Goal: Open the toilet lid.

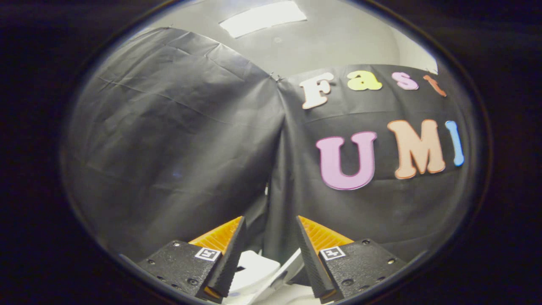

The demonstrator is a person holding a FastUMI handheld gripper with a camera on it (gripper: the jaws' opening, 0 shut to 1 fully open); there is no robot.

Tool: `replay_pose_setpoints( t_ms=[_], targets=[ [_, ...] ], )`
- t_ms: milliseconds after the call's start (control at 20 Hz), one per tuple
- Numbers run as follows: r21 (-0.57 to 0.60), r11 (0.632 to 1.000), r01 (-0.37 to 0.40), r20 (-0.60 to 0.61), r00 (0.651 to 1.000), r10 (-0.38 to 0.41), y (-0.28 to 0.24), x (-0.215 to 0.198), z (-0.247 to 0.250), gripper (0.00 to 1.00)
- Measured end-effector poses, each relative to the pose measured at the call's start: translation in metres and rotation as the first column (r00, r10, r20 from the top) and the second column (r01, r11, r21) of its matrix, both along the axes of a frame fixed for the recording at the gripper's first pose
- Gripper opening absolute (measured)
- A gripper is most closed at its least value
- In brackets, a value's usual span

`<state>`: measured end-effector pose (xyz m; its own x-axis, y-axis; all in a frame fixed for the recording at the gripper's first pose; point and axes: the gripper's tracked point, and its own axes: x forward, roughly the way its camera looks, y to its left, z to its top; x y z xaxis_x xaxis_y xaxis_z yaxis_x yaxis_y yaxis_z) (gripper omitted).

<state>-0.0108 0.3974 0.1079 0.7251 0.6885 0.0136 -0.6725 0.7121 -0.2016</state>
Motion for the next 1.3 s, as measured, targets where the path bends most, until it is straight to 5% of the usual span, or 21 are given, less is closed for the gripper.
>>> replay_pose_setpoints(
  t_ms=[300, 700, 1000, 1300],
  targets=[
    [-0.006, 0.965, 0.264, -0.024, 0.964, -0.264, -0.138, 0.033, -0.024, 0.71],
    [-0.049, 0.814, 0.578, -0.033, 0.814, -0.580, -0.333, 0.049, -0.036, 0.71],
    [-0.071, 0.736, 0.673, -0.116, 0.728, -0.676, -0.409, 0.050, -0.079, 0.71],
    [-0.073, 0.707, 0.703, -0.192, 0.686, -0.702, -0.441, 0.054, -0.116, 0.71]
  ],
)
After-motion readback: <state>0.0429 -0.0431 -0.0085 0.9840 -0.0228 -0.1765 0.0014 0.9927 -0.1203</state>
